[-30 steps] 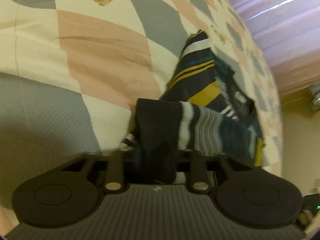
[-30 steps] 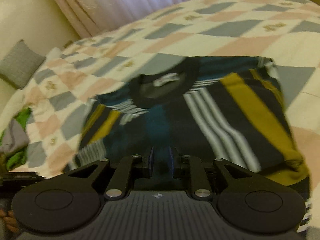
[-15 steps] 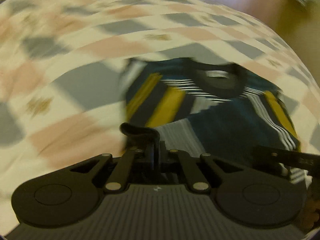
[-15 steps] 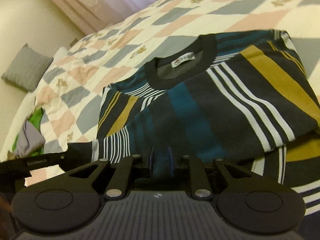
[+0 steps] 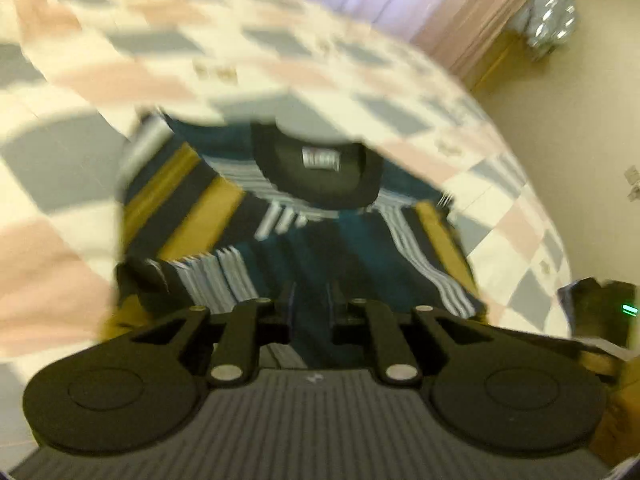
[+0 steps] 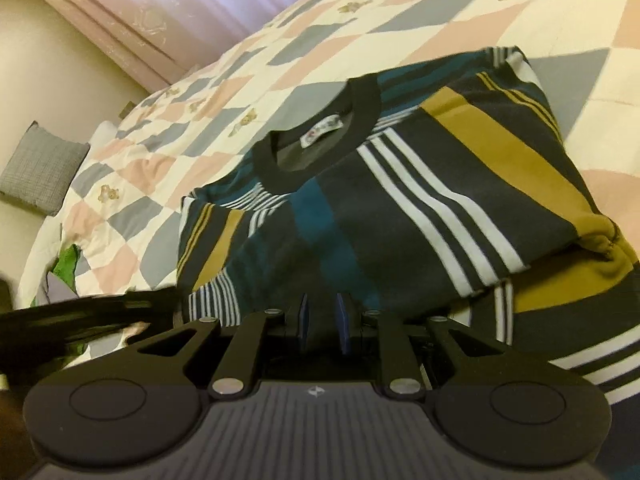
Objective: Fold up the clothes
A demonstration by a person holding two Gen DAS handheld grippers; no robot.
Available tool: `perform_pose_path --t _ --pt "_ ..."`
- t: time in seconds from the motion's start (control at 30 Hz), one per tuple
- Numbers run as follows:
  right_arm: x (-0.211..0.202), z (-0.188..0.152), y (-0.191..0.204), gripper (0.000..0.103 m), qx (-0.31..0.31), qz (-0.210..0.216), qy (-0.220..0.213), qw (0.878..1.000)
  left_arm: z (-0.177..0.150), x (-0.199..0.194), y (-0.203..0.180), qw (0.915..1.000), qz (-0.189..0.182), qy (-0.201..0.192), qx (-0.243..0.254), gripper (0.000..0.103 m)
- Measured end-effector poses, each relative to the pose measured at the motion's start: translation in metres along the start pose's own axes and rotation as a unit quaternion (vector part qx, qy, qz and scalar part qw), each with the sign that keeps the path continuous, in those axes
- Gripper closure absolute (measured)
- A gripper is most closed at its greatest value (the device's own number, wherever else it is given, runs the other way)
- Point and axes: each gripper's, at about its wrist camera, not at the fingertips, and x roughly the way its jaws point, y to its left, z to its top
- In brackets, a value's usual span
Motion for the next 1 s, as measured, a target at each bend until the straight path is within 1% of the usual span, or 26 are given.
perform_pose_path --t 0.07,0.13,0.2,0.23,0.27,0.3,0.33,0.37,0.4,0.43,0.47,0.53,0.57,0.6,0.63,0.67,0.7,0.73,0.77,0.8,0.83,0.87,0.9,0.93,0.97,1.0 --pt "0.002 0.000 0.016 0.082 -0.026 0.019 0.002 0.999 -0.003 -0.034 0.015 0.9998 0.011 -0.016 -0.011 0.093" --pt "0.006 -0.004 0.038 0.081 -0.069 0.042 0.011 0.997 -0.005 -0.053 0.035 0.9984 0.041 -0.018 -0.035 0.092" --pt "0.014 -0.012 0.064 0.074 -0.128 0.056 0.024 0.990 -0.011 -0.061 0.061 0.9945 0.081 -0.008 -0.067 0.089" --pt "0.019 -0.020 0.079 0.070 -0.165 0.060 0.030 0.984 -0.015 -0.061 0.074 0.9916 0.097 0.000 -0.086 0.089" --pt "0.025 -0.028 0.094 0.062 -0.205 0.061 0.036 0.976 -0.018 -0.062 0.086 0.9883 0.110 0.007 -0.105 0.089" --pt "0.031 -0.038 0.112 0.060 -0.251 0.059 0.039 0.965 -0.021 -0.061 0.096 0.9854 0.116 0.011 -0.124 0.089" --pt "0.037 -0.051 0.129 0.058 -0.299 0.057 0.036 0.952 -0.023 -0.059 0.105 0.9822 0.122 0.010 -0.143 0.089" --pt "0.044 -0.064 0.145 0.051 -0.345 0.054 0.032 0.936 -0.024 -0.058 0.115 0.9789 0.120 0.008 -0.165 0.089" --pt "0.052 -0.078 0.161 0.048 -0.391 0.050 0.029 0.919 -0.024 -0.058 0.124 0.9764 0.112 0.008 -0.184 0.089" --pt "0.060 -0.092 0.174 0.048 -0.439 0.042 0.027 0.897 -0.024 -0.057 0.131 0.9738 0.103 0.006 -0.202 0.089" --pt "0.067 -0.109 0.185 0.048 -0.490 0.030 0.020 0.871 -0.024 -0.056 0.138 0.9714 0.094 0.004 -0.218 0.089" --pt "0.084 -0.143 0.202 0.048 -0.593 -0.017 -0.003 0.805 -0.022 -0.055 0.143 0.9720 0.083 0.003 -0.220 0.087" --pt "0.094 -0.156 0.204 0.051 -0.634 -0.043 -0.009 0.772 -0.021 -0.055 0.142 0.9739 0.081 0.005 -0.212 0.087" --pt "0.102 -0.168 0.206 0.061 -0.665 -0.066 -0.015 0.744 -0.019 -0.055 0.141 0.9759 0.080 0.008 -0.203 0.086" --pt "0.108 -0.171 0.204 0.068 -0.670 -0.076 -0.014 0.739 -0.018 -0.054 0.141 0.9779 0.078 0.011 -0.194 0.086" --pt "0.109 -0.165 0.202 0.084 -0.648 -0.074 -0.005 0.758 -0.016 -0.054 0.141 0.9800 0.076 0.013 -0.183 0.086" --pt "0.107 -0.150 0.198 0.088 -0.599 -0.061 0.008 0.799 -0.015 -0.054 0.141 0.9817 0.071 0.014 -0.176 0.086" --pt "0.101 -0.129 0.190 0.091 -0.515 -0.032 0.018 0.856 -0.013 -0.053 0.141 0.9835 0.066 0.015 -0.168 0.086" --pt "0.095 -0.104 0.175 0.091 -0.402 0.006 0.028 0.915 -0.012 -0.051 0.141 0.9853 0.062 0.017 -0.158 0.086" --pt "0.092 -0.084 0.155 0.092 -0.278 0.047 0.033 0.959 -0.009 -0.048 0.139 0.9877 0.056 0.020 -0.144 0.086" --pt "0.089 -0.067 0.127 0.092 -0.127 0.092 0.033 0.987 -0.007 -0.045 0.136 0.9902 0.049 0.024 -0.129 0.086" --pt "0.088 -0.058 0.096 0.091 0.020 0.129 0.031 0.991 -0.003 -0.040 0.131 0.9929 0.038 0.027 -0.109 0.086" --pt "0.087 -0.053 0.066 0.091 0.155 0.156 0.025 0.975 0.000 -0.034 0.125 0.9949 0.025 0.030 -0.093 0.086" --pt "0.085 -0.055 0.044 0.091 0.245 0.158 0.009 0.956 0.004 -0.027 0.118 0.9964 0.010 0.034 -0.077 0.086" --pt "0.081 -0.056 0.032 0.091 0.279 0.138 -0.008 0.950 0.007 -0.018 0.112 0.9974 -0.001 0.036 -0.063 0.086" --pt "0.079 -0.054 0.029 0.091 0.273 0.111 -0.012 0.956 0.010 -0.010 0.105 0.9980 -0.013 0.038 -0.049 0.086"
